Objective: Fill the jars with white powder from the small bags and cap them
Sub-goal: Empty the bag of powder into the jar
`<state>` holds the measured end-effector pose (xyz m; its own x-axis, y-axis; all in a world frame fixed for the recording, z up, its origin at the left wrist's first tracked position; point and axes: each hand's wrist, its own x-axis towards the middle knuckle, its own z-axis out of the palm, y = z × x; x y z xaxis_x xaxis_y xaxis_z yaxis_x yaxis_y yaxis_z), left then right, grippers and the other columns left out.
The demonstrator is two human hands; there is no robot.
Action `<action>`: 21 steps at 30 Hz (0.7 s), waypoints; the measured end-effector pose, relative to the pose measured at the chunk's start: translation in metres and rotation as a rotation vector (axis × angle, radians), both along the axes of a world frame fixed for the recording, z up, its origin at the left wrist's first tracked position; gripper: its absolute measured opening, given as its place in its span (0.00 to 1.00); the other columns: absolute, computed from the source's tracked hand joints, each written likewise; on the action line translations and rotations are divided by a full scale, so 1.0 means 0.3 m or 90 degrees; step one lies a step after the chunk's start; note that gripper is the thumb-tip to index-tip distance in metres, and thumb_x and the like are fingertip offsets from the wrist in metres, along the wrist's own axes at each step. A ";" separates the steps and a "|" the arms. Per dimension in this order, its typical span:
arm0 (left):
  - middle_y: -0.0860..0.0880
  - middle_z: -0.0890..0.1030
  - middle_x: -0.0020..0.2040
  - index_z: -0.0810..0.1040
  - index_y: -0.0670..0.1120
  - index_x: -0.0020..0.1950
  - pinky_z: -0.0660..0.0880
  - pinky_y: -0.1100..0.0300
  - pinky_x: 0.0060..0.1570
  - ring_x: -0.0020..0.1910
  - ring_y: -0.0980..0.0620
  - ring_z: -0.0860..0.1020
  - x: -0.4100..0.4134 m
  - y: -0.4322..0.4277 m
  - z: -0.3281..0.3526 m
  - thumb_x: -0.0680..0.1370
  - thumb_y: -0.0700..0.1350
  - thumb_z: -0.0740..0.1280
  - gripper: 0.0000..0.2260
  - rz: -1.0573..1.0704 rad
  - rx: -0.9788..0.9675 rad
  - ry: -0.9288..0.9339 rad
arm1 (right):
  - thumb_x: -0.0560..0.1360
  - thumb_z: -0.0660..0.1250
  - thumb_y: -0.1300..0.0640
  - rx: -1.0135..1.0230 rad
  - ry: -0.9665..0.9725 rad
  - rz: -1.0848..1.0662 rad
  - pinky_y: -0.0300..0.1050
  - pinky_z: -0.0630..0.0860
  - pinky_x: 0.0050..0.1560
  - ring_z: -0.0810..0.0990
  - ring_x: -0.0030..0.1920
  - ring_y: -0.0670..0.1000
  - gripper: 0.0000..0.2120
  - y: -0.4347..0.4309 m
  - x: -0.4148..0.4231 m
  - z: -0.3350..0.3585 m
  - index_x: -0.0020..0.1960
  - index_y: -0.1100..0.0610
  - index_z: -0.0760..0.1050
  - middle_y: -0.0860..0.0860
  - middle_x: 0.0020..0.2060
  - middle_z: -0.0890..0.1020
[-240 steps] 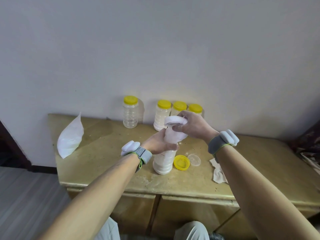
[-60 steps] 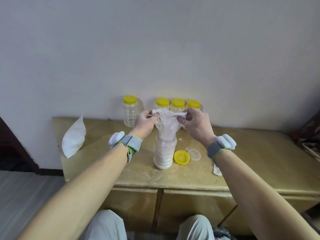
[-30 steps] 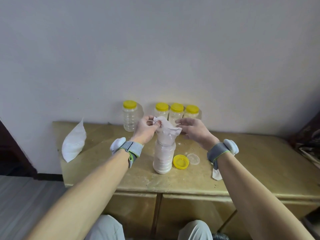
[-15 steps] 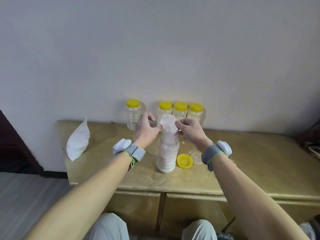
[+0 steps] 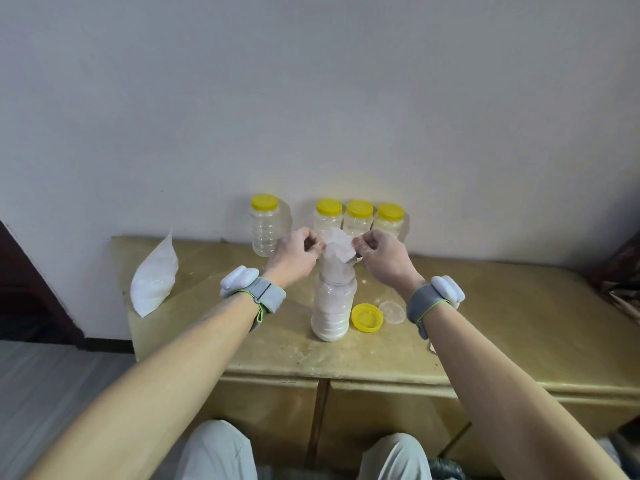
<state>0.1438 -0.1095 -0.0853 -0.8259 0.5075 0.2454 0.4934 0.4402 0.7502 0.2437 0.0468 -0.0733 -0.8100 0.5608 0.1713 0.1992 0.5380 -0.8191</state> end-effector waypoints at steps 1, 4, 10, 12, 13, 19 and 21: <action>0.50 0.80 0.43 0.79 0.46 0.50 0.70 0.58 0.46 0.48 0.46 0.78 -0.001 0.001 0.002 0.81 0.46 0.66 0.05 -0.001 -0.003 -0.001 | 0.81 0.64 0.52 -0.007 -0.002 0.005 0.41 0.74 0.39 0.80 0.39 0.49 0.09 -0.003 -0.004 -0.002 0.51 0.57 0.77 0.51 0.41 0.83; 0.52 0.80 0.41 0.75 0.47 0.49 0.67 0.58 0.44 0.46 0.46 0.77 0.012 0.012 0.003 0.82 0.45 0.64 0.04 0.001 0.006 -0.017 | 0.82 0.63 0.54 -0.060 0.033 -0.012 0.44 0.73 0.40 0.78 0.40 0.52 0.06 -0.003 -0.010 -0.008 0.49 0.57 0.73 0.52 0.39 0.80; 0.49 0.83 0.46 0.74 0.49 0.49 0.68 0.58 0.45 0.50 0.46 0.79 0.019 0.013 -0.002 0.82 0.45 0.64 0.03 0.002 0.023 -0.039 | 0.80 0.66 0.57 -0.143 0.090 -0.027 0.43 0.72 0.36 0.76 0.34 0.47 0.03 0.006 -0.005 -0.003 0.49 0.52 0.72 0.52 0.41 0.82; 0.52 0.83 0.47 0.73 0.52 0.49 0.73 0.58 0.49 0.50 0.49 0.81 0.021 0.011 0.000 0.79 0.45 0.69 0.05 -0.013 0.038 -0.050 | 0.80 0.66 0.56 -0.190 0.072 -0.004 0.41 0.69 0.29 0.73 0.27 0.45 0.03 0.004 -0.003 0.006 0.52 0.54 0.73 0.52 0.40 0.81; 0.54 0.82 0.47 0.73 0.54 0.49 0.74 0.59 0.52 0.50 0.51 0.81 0.025 0.011 0.004 0.77 0.46 0.72 0.08 -0.029 0.038 -0.054 | 0.80 0.67 0.56 -0.211 0.069 -0.002 0.40 0.68 0.28 0.71 0.26 0.45 0.05 0.003 -0.005 0.010 0.54 0.55 0.72 0.52 0.39 0.81; 0.53 0.82 0.43 0.78 0.53 0.42 0.77 0.57 0.51 0.48 0.50 0.81 0.030 0.024 0.024 0.76 0.54 0.73 0.08 0.002 0.020 -0.001 | 0.79 0.67 0.48 -0.165 0.107 -0.049 0.42 0.73 0.35 0.76 0.35 0.48 0.08 -0.005 0.001 0.016 0.48 0.53 0.73 0.49 0.39 0.79; 0.52 0.83 0.44 0.76 0.53 0.40 0.77 0.56 0.51 0.48 0.48 0.80 0.028 0.026 0.025 0.76 0.55 0.72 0.10 0.031 0.032 -0.012 | 0.76 0.68 0.41 -0.111 0.144 -0.053 0.43 0.74 0.42 0.77 0.37 0.48 0.13 -0.013 0.026 0.025 0.45 0.51 0.74 0.47 0.37 0.79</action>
